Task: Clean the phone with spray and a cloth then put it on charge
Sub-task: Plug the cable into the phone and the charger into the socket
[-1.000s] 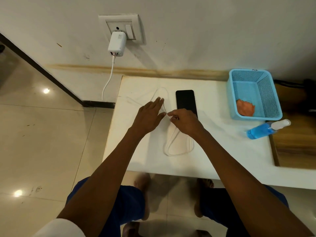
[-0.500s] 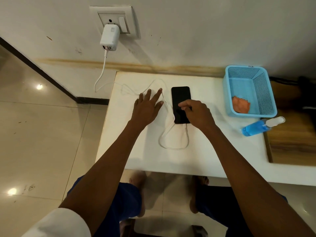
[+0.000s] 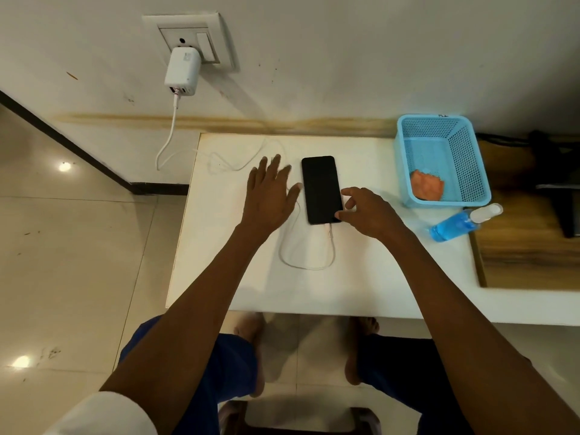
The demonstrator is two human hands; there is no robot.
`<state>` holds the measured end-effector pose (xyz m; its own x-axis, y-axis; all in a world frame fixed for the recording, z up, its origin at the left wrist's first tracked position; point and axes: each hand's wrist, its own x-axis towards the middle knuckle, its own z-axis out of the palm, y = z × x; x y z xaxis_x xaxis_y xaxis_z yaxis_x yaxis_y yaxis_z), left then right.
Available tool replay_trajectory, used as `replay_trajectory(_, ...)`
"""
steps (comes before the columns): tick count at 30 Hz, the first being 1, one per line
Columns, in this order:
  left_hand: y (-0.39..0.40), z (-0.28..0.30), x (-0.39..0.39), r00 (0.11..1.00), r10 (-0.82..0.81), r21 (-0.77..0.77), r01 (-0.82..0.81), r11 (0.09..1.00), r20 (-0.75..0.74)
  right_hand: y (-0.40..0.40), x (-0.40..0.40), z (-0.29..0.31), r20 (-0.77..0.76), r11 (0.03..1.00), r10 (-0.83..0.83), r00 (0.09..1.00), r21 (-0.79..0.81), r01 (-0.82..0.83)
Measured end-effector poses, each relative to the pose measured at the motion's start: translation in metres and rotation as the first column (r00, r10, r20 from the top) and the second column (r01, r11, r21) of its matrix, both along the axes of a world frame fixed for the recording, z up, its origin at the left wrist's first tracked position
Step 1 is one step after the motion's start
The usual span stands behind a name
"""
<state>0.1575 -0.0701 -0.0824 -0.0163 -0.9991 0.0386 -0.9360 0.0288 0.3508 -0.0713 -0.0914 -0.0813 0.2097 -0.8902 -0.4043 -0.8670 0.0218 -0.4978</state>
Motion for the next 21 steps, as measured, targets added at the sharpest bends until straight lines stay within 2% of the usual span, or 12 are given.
replay_trajectory(4,0.014,-0.005,-0.009,0.971,-0.207,0.206,0.180,0.962,0.119,0.005,-0.004,-0.002,-0.039,0.994,0.102,0.994,0.041,-0.100)
replay_trajectory(7,0.022,-0.012,-0.012,0.940,-0.262,0.309,0.188,0.932,0.217,0.007,-0.004,-0.003,-0.076,0.991,0.132,0.988,0.003,-0.133)
replay_trajectory(12,0.020,-0.010,-0.022,0.949,-0.224,0.268,0.161,0.950,0.222,0.006,-0.001,-0.010,-0.106,0.982,0.149,0.983,-0.101,-0.160)
replay_trajectory(21,0.009,-0.005,-0.018,0.946,-0.190,0.228,0.130,0.965,0.263,0.002,0.006,-0.024,-0.124,0.966,0.063,0.990,-0.240,-0.091)
